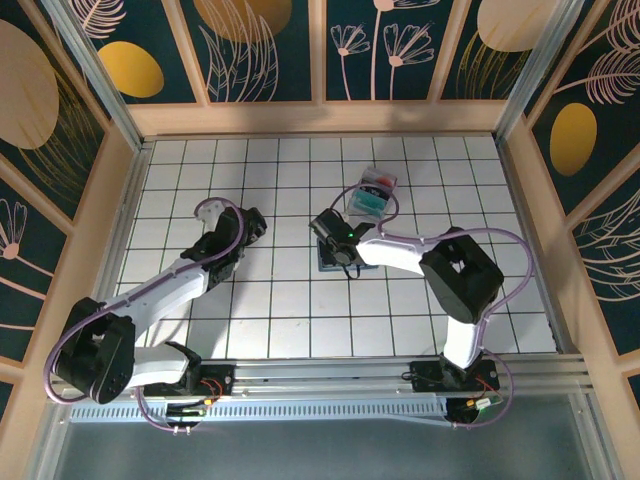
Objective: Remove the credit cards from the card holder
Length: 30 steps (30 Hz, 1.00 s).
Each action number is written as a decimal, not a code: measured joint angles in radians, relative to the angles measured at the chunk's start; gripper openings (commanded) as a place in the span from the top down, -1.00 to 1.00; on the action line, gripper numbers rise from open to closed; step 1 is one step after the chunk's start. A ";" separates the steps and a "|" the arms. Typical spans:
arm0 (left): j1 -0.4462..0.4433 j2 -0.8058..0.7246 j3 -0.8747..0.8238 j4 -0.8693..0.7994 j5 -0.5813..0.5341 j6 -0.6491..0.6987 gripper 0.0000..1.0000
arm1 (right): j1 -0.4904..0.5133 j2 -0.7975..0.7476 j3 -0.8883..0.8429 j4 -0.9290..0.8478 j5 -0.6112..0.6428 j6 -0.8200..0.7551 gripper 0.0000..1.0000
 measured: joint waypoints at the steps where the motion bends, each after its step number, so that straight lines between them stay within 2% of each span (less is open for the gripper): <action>1: -0.016 0.000 0.005 0.001 -0.004 0.005 -0.98 | 0.000 -0.012 -0.006 -0.007 0.008 0.000 0.74; 11: -0.144 0.103 0.053 0.032 -0.015 0.054 -0.98 | -0.045 -0.079 -0.090 -0.008 0.059 -0.003 0.34; 17: -0.193 0.188 0.097 0.031 -0.031 0.104 -0.98 | -0.084 -0.113 -0.123 -0.008 0.075 -0.015 0.26; 24: -0.281 0.303 0.181 0.012 -0.072 0.169 -0.98 | -0.136 -0.134 -0.158 -0.006 0.079 -0.022 0.26; 30: -0.354 0.404 0.230 -0.023 -0.090 0.204 -0.98 | -0.221 -0.183 -0.201 -0.005 0.080 -0.043 0.27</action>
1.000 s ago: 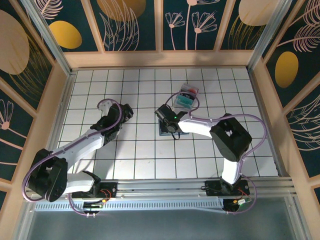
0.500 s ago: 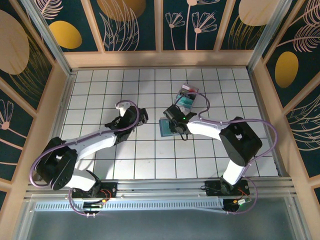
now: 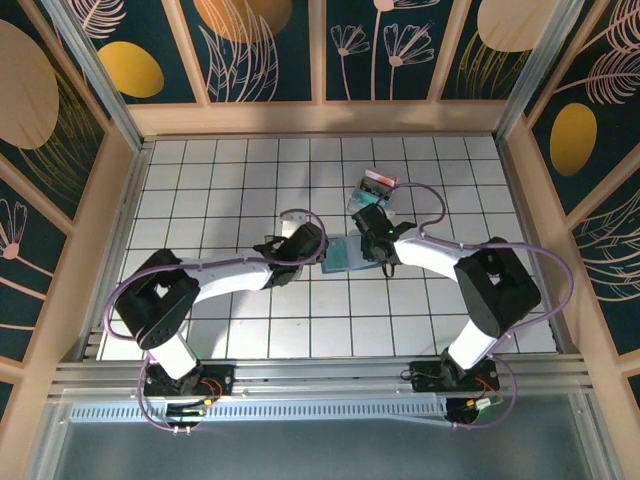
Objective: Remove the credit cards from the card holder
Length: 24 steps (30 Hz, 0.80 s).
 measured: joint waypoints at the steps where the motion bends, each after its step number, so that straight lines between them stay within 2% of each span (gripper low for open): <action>1: -0.005 0.008 0.000 -0.006 0.002 0.006 -0.98 | -0.014 -0.009 -0.003 0.001 0.000 -0.003 0.28; 9: -0.006 0.064 0.003 -0.009 0.000 0.037 -0.98 | -0.046 -0.100 -0.006 0.010 -0.031 -0.018 0.42; 16: -0.006 0.093 0.008 -0.010 0.007 0.052 -0.98 | -0.048 -0.142 -0.006 0.113 -0.257 0.007 0.60; 19: -0.006 0.108 0.013 -0.009 0.009 0.055 -0.98 | -0.048 -0.129 -0.006 0.158 -0.364 0.024 0.63; 24: -0.006 0.137 0.020 -0.007 0.016 0.055 -0.98 | -0.048 -0.074 -0.006 0.193 -0.467 0.036 0.64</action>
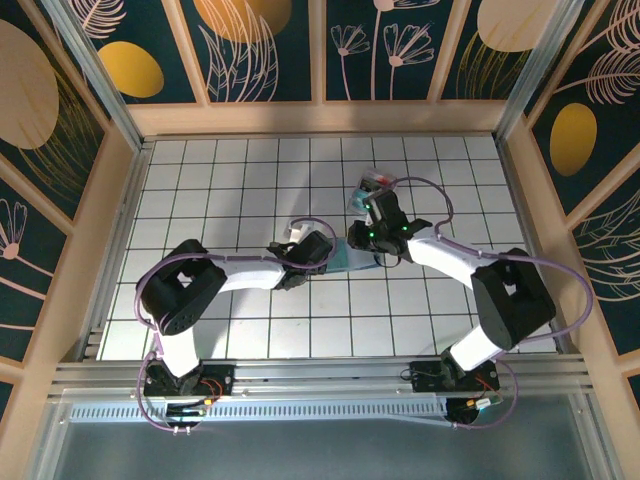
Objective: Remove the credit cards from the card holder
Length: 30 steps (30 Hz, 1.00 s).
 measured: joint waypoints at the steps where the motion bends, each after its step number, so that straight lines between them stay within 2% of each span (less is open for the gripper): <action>1: 0.000 0.003 0.000 0.000 0.002 0.000 -0.98 | 0.000 0.012 0.000 0.001 -0.013 0.002 0.66; 8: 0.000 0.005 0.000 0.008 0.005 -0.006 -0.98 | 0.000 0.084 0.001 0.000 -0.051 0.014 0.70; 30: 0.012 0.027 0.053 0.037 -0.005 -0.028 -0.98 | 0.000 0.125 0.031 0.035 -0.107 0.023 0.69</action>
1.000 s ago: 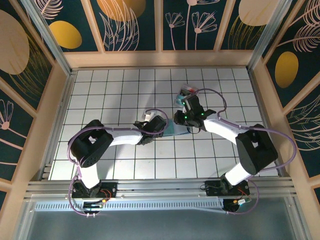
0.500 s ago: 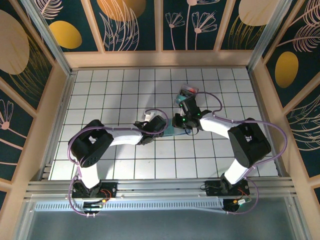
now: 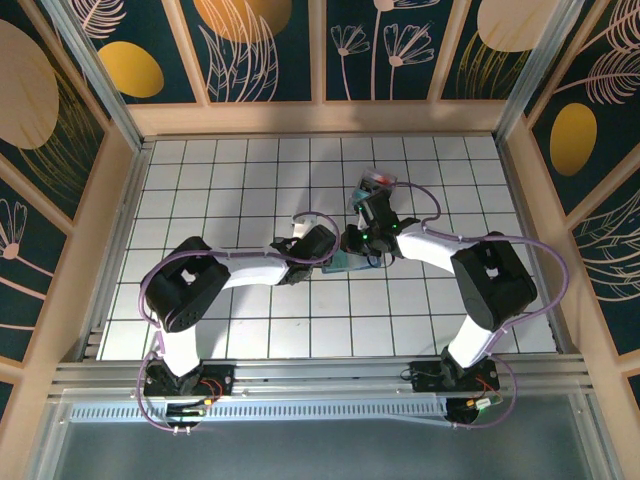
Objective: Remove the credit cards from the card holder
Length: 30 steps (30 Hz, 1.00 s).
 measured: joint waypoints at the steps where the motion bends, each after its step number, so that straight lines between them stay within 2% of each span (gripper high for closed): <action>1: 0.001 0.002 0.000 0.000 0.000 0.000 -0.98 | 0.000 0.000 0.000 0.001 -0.001 0.000 0.69; 15: 0.005 0.006 0.000 0.001 0.016 -0.003 -0.98 | -0.002 0.000 0.000 0.000 -0.007 0.018 0.71; 30: 0.015 0.021 -0.043 0.010 0.016 -0.015 -0.98 | -0.002 0.051 -0.027 0.011 -0.019 0.018 0.57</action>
